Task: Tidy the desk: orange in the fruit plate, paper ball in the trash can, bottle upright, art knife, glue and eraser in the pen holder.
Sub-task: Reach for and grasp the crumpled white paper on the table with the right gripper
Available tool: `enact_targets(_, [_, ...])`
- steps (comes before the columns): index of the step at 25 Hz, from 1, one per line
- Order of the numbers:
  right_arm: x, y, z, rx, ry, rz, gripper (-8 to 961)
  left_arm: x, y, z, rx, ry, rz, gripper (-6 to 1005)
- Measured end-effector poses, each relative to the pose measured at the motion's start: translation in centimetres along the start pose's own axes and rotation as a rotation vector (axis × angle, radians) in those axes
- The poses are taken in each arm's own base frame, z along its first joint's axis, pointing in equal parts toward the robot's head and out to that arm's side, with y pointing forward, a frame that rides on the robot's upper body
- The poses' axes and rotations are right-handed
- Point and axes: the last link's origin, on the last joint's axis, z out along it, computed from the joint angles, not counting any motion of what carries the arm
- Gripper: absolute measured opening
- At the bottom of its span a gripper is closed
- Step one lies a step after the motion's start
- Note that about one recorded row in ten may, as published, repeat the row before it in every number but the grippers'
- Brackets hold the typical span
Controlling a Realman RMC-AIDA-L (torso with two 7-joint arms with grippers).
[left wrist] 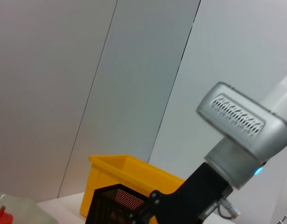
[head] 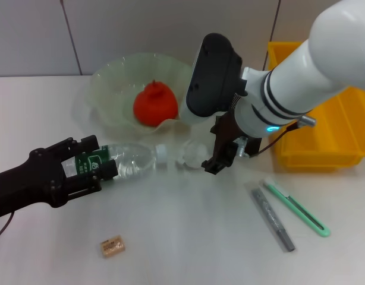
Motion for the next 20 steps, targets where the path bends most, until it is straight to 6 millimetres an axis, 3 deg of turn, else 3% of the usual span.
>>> enact_targets(7, [-0.1,0.2,2.3,0.000,-0.023,0.026,762,0.1,-0.1,0.1,0.001,0.000,0.003,814])
enact_targets(20, [-0.3,0.4,4.0,0.031,-0.034,-0.009,728,0.1,-0.2,0.4,-0.001,0.000,-0.001,814])
